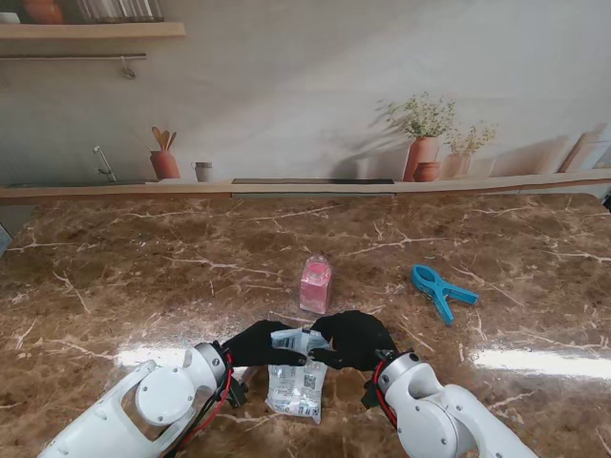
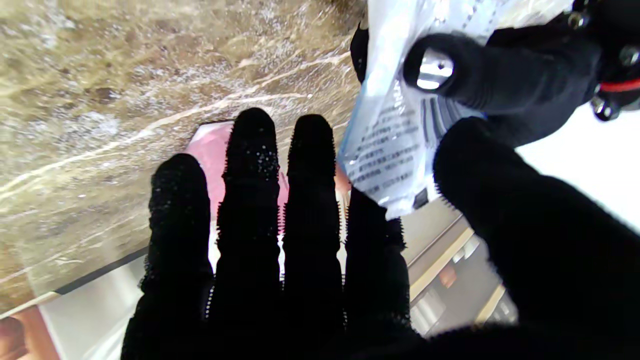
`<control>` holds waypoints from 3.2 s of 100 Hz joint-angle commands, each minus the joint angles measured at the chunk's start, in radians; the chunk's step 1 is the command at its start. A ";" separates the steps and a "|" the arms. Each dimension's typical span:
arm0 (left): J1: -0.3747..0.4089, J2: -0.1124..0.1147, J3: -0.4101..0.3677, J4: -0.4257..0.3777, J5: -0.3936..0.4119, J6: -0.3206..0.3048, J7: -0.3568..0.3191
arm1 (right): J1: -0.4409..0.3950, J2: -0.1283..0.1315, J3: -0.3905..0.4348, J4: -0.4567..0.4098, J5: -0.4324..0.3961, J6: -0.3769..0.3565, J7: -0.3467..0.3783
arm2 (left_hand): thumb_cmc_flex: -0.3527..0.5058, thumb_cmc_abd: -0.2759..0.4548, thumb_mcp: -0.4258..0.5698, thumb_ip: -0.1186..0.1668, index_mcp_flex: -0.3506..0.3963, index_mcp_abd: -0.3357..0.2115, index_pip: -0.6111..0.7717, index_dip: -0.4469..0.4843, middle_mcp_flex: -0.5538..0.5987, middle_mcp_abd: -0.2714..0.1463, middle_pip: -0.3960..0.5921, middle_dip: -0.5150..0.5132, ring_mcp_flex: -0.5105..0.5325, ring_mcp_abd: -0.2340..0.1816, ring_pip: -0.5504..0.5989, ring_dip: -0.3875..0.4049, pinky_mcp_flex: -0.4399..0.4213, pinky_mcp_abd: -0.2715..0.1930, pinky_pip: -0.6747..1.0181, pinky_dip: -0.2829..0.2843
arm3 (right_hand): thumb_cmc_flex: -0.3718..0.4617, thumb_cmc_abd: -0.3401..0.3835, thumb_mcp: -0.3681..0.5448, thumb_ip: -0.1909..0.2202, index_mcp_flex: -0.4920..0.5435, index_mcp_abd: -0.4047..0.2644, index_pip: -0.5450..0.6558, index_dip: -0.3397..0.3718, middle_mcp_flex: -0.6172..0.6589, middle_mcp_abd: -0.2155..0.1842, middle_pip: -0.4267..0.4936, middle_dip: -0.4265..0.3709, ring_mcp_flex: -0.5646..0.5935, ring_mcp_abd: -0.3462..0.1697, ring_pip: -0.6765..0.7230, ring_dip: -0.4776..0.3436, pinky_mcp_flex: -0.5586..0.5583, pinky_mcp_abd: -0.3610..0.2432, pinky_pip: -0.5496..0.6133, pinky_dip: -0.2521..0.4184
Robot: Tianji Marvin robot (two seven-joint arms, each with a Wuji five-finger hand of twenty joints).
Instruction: Fill the seasoning bottle
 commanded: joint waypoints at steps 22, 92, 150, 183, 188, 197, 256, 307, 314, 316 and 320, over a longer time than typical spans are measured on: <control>-0.011 -0.018 0.026 0.042 0.019 -0.041 0.062 | 0.017 -0.008 -0.006 0.042 0.062 0.094 0.025 | 0.133 0.098 0.017 0.042 0.068 -0.228 0.070 0.029 -0.007 -0.040 -0.019 0.025 -0.009 0.013 -0.007 -0.007 -0.017 0.002 0.008 -0.012 | -0.003 -0.191 -0.029 -0.002 -0.316 0.153 -0.259 0.047 -0.301 -0.018 -0.075 -0.082 -0.193 -0.014 -0.181 -0.105 -0.106 -0.003 -0.121 0.028; -0.012 -0.017 0.007 0.039 0.074 -0.030 0.084 | 0.105 -0.127 -0.154 0.302 0.216 -0.020 -0.406 | -0.007 -0.059 0.118 0.028 -0.058 -0.145 -0.080 -0.318 -0.116 -0.032 -0.066 -0.078 -0.078 -0.040 -0.148 -0.125 -0.042 -0.032 -0.079 -0.090 | 0.463 -0.380 0.201 -0.146 0.287 -0.187 0.319 0.456 0.068 -0.157 0.508 0.734 -0.109 -0.088 0.484 0.400 -0.132 -0.007 -0.075 0.118; 0.041 -0.023 -0.070 0.008 0.072 -0.040 0.125 | 0.121 -0.173 -0.168 0.360 0.283 -0.024 -0.521 | -0.124 -0.137 0.188 0.019 -0.113 -0.166 -0.248 -0.225 -0.269 -0.018 0.009 -0.242 -0.088 -0.038 -0.174 -0.126 -0.037 -0.030 -0.157 -0.081 | 0.439 -0.291 0.221 -0.127 0.284 -0.105 0.396 -0.133 0.030 -0.154 0.552 0.785 -0.143 -0.101 0.561 0.394 -0.154 -0.020 -0.087 0.146; -0.013 -0.058 0.009 0.095 0.216 -0.107 0.320 | 0.115 -0.174 -0.157 0.349 0.291 -0.023 -0.524 | 0.035 -0.117 0.267 0.012 0.241 -0.180 -0.129 -0.473 0.033 0.030 -0.114 -0.179 0.177 -0.060 -0.063 -0.205 0.217 -0.024 0.013 -0.209 | 0.409 -0.281 0.208 -0.135 0.217 -0.153 0.418 -0.104 -0.062 -0.162 0.450 0.709 -0.214 -0.098 0.441 0.346 -0.186 -0.043 -0.102 0.131; -0.021 -0.060 0.016 0.099 0.244 -0.106 0.339 | 0.112 -0.171 -0.153 0.343 0.296 -0.026 -0.511 | 0.028 -0.116 0.279 0.009 0.251 -0.179 -0.116 -0.478 0.047 0.041 -0.110 -0.207 0.214 -0.072 -0.083 -0.254 0.271 -0.034 0.023 -0.257 | 0.412 -0.290 0.215 -0.137 0.131 -0.148 0.353 -0.012 -0.141 -0.126 0.278 0.556 -0.283 -0.093 0.314 0.299 -0.224 -0.053 -0.133 0.124; -0.030 -0.061 0.024 0.099 0.264 -0.106 0.352 | 0.108 -0.165 -0.150 0.342 0.284 -0.049 -0.502 | 0.040 -0.123 0.280 0.011 0.269 -0.172 -0.095 -0.475 0.056 0.048 -0.100 -0.224 0.251 -0.078 -0.102 -0.291 0.331 -0.043 0.049 -0.294 | 0.341 -0.323 0.198 -0.144 -0.032 -0.090 0.208 0.167 -0.259 -0.105 0.235 0.381 -0.361 -0.115 0.252 0.191 -0.267 -0.062 -0.172 0.133; -0.052 -0.047 0.058 0.106 0.454 -0.158 0.437 | 0.039 -0.165 -0.075 0.217 0.386 0.015 -0.454 | 0.090 -0.133 0.287 0.012 0.328 -0.176 0.010 -0.359 0.071 0.009 -0.112 -0.156 0.237 -0.069 -0.113 -0.303 0.306 -0.027 0.045 -0.315 | -0.065 0.087 0.022 -0.030 0.204 0.012 0.257 -0.051 -0.052 -0.027 0.174 0.147 -0.255 -0.038 0.188 0.108 -0.207 -0.035 -0.153 0.172; -0.089 -0.037 0.092 0.092 0.514 -0.047 0.418 | 0.039 -0.063 -0.069 0.191 -0.020 -0.075 -0.371 | 0.008 -0.128 0.338 -0.024 0.192 -0.080 -0.084 -0.482 0.064 0.084 -0.044 -0.233 0.304 -0.114 -0.129 -0.382 0.417 -0.073 0.091 -0.386 | 0.017 -0.207 0.079 -0.016 -0.036 0.025 -0.039 0.149 -0.109 -0.064 0.084 0.043 -0.146 -0.062 0.041 0.036 -0.120 -0.031 -0.113 0.173; -0.088 -0.037 0.094 0.089 0.505 -0.036 0.406 | 0.039 -0.066 -0.074 0.200 -0.079 -0.069 -0.454 | 0.007 -0.129 0.325 -0.027 0.172 -0.067 -0.098 -0.490 0.063 0.087 -0.034 -0.238 0.308 -0.113 -0.129 -0.384 0.420 -0.071 0.092 -0.390 | 0.082 -0.177 0.105 -0.073 -0.027 0.012 0.051 0.088 -0.072 -0.056 0.111 0.060 -0.117 -0.064 0.148 0.094 -0.074 -0.054 -0.018 0.181; -0.088 -0.037 0.094 0.087 0.500 -0.033 0.401 | 0.038 -0.066 -0.073 0.199 -0.095 -0.071 -0.475 | 0.005 -0.130 0.321 -0.028 0.169 -0.064 -0.100 -0.492 0.063 0.088 -0.033 -0.239 0.310 -0.113 -0.128 -0.384 0.420 -0.071 0.092 -0.390 | 0.113 -0.190 0.136 -0.105 -0.037 -0.009 0.173 -0.009 -0.034 -0.054 0.110 0.122 -0.089 -0.065 0.180 0.104 -0.048 -0.055 0.015 0.178; -0.087 -0.036 0.093 0.084 0.492 -0.027 0.392 | 0.034 -0.066 -0.071 0.197 -0.119 -0.079 -0.512 | 0.015 -0.125 0.290 -0.024 0.160 -0.053 -0.112 -0.497 0.058 0.092 -0.020 -0.246 0.311 -0.111 -0.128 -0.385 0.420 -0.068 0.094 -0.393 | 0.158 -0.198 0.211 -0.106 0.002 -0.049 0.321 -0.121 0.066 -0.054 0.103 0.165 -0.018 -0.064 0.220 0.106 0.012 -0.054 0.072 0.170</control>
